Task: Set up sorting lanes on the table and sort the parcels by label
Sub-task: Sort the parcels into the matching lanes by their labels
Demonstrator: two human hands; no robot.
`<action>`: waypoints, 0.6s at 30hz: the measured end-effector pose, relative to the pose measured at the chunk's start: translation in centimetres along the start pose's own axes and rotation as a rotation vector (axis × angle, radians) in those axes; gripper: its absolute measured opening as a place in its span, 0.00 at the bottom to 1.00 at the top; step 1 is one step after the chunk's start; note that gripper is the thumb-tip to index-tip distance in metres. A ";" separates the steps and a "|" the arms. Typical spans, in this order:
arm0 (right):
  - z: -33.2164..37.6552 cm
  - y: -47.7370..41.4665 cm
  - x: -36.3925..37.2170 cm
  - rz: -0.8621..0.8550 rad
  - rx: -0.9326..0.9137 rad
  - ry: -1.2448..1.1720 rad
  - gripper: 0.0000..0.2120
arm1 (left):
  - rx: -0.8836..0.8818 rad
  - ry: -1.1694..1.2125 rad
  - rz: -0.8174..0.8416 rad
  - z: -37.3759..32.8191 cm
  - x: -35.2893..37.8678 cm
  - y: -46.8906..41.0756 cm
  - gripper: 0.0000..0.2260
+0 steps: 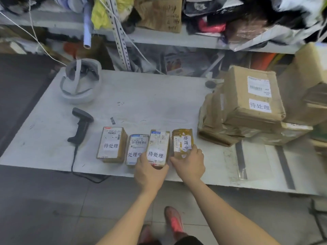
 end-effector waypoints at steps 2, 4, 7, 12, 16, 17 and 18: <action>0.8 -0.1 -1.5 -0.042 -0.011 -0.014 0.37 | 0.022 0.000 0.010 0.0 -0.5 -0.1 0.32; 1.1 0.4 -3.5 -0.078 -0.017 -0.016 0.38 | 0.051 0.023 0.017 -0.3 -1.4 0.2 0.31; 1.1 1.5 -6.9 -0.128 -0.026 -0.008 0.37 | 0.108 0.067 0.033 -1.6 -2.8 0.9 0.32; -1.1 4.0 -13.8 -0.248 -0.014 0.041 0.36 | 0.224 0.129 0.086 -5.2 -4.4 3.4 0.31; -4.2 4.9 -19.4 -0.341 0.032 0.023 0.36 | 0.289 0.172 0.101 -8.1 -4.8 6.7 0.31; -5.1 4.8 -20.5 -0.355 0.048 0.021 0.36 | 0.298 0.181 0.110 -8.6 -4.7 7.5 0.31; -6.2 4.8 -21.8 -0.375 0.063 0.020 0.35 | 0.311 0.187 0.126 -9.3 -4.5 8.6 0.31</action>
Point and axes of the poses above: each hand's wrist, its own y-axis away from the middle knuckle, its own x-axis out of the palm, z = x × y, the point moved 10 cm from there along -y, towards the middle knuckle, and after that the axes turned 13 degrees about -z, right-handed, at the moved point
